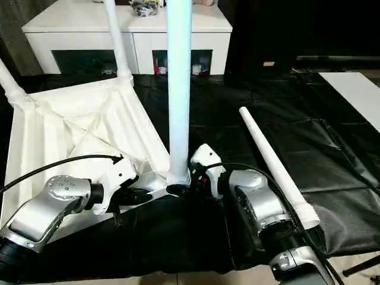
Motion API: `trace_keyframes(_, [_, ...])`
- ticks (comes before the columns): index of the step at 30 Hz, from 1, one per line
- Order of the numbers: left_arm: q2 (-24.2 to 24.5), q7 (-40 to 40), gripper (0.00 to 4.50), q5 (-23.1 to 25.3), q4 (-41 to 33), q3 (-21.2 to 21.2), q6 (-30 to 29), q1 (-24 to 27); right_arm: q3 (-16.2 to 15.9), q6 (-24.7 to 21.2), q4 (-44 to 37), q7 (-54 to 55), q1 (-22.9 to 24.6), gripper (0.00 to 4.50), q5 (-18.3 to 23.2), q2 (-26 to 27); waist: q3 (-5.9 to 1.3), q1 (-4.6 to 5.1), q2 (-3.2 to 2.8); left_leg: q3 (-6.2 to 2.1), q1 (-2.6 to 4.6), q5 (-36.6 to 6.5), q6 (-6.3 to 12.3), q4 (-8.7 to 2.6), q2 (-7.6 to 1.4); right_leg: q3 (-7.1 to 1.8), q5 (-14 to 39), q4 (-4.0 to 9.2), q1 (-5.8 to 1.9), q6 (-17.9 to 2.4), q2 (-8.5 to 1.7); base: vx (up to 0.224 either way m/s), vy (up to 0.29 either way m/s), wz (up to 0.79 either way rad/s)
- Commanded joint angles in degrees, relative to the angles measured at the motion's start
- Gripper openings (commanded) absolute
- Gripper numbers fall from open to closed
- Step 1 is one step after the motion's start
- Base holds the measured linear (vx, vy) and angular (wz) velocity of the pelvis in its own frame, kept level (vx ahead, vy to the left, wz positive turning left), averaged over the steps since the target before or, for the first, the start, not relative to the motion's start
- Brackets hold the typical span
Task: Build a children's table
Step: Rotate leg to tighten
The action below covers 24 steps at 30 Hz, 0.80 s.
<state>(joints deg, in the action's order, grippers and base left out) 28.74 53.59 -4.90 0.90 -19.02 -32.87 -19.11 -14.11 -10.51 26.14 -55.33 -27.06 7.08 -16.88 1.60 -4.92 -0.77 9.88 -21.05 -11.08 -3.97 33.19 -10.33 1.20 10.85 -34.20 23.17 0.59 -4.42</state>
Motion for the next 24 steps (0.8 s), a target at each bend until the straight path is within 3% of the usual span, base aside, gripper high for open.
trace_keyframes(1, [0.2, 1.7, 0.0, -0.8, -0.3, -1.8, -0.9, 0.4, 0.3, 1.0, 0.8, 0.2, -1.3, 3.28, 0.2, 0.2, -2.87, 0.26, -0.29, -0.28, 0.72, -8.6, 2.23, -3.64, -2.01, -1.26, 0.7, 2.67, -2.78, -14.7, -2.42, 0.0, 0.0, 0.0])
trace_keyframes(7, [0.4, 2.3, 0.0, -0.8, -0.2, -1.8, -0.8, 0.7, 0.6, 2.7, 2.2, -0.6, -1.2, 2.8, 0.1, 0.8, -2.94, 0.26, -0.25, -0.25, 0.68, -8.1, 2.54, -3.5, -1.95, -1.24, -0.4, 2.49, -2.85, -15.2, -2.4, 0.0, 0.0, 0.0])
trace_keyframes(14, [-1.1, 0.0, 0.0, 0.1, 1.2, -2.0, -1.2, 0.7, 2.0, 2.5, 5.2, 5.4, -0.4, 2.69, -0.5, 3.3, -2.72, 0.36, -0.16, -0.29, 0.64, -10.4, 1.87, -3.7, -2.01, -1.31, 3.4, 2.75, -2.72, -14.7, -2.51, 0.0, 0.0, 0.0])
trace_keyframes(18, [-7.4, -9.0, 0.0, 1.9, 5.9, -0.1, -2.2, -0.5, 5.2, 1.5, 9.6, 19.5, -0.5, 2.69, -1.9, 8.3, -2.2, 1.16, -0.2, -0.42, 0.77, -15.4, -0.79, -4.28, -2.03, -1.48, 11.3, 3.58, -2.33, -13.1, -2.63, 0.0, 0.0, 0.0])
trace_keyframes(19, [-10.1, -12.5, 0.0, 2.2, 7.8, 0.9, -2.8, -1.1, 6.7, 0.4, 11.3, 25.8, -0.9, 2.69, -2.3, 10.4, -1.96, 1.68, -0.22, -0.69, 0.87, -18.8, -2.11, -4.51, -1.84, -1.48, 17.3, 4.05, -2.14, -11.4, -2.72, 0.0, 0.0, 0.0])
trace_keyframes(21, [-12.8, -16.2, 0.0, 2.6, 10.1, 1.8, -3.5, -2.0, 7.9, -0.2, 13.2, 31.9, -1.4, 2.68, -2.9, 12.5, -1.85, 2.04, -0.14, -1.06, 0.97, -21.8, -2.62, -4.66, -1.72, -1.43, 23.0, 4.51, -2.01, -9.2, -2.77, 0.0, 0.0, 0.0])
trace_keyframes(22, [-14.3, -18.3, 0.0, 3.0, 11.5, 2.3, -3.7, -2.7, 8.7, -0.6, 14.3, 35.0, -1.8, 2.68, -2.8, 13.7, -1.71, 2.35, -0.14, -1.0, 1.29, -23.5, -2.78, -4.65, -1.59, -1.48, 25.9, 5.09, -1.5, -8.1, -2.73, 0.0, 0.0, 0.0])
trace_keyframes(24, [-15.8, -20.6, 0.0, 3.4, 13.2, 2.7, -3.7, -3.5, 9.5, -0.9, 15.5, 38.3, -2.3, 2.68, -2.7, 15.1, -1.73, 2.38, -0.08, -1.18, 1.5, -24.8, -2.69, -4.63, -1.54, -1.47, 28.5, 5.42, -1.3, -7.0, -2.8, 0.0, 0.0, 0.0])
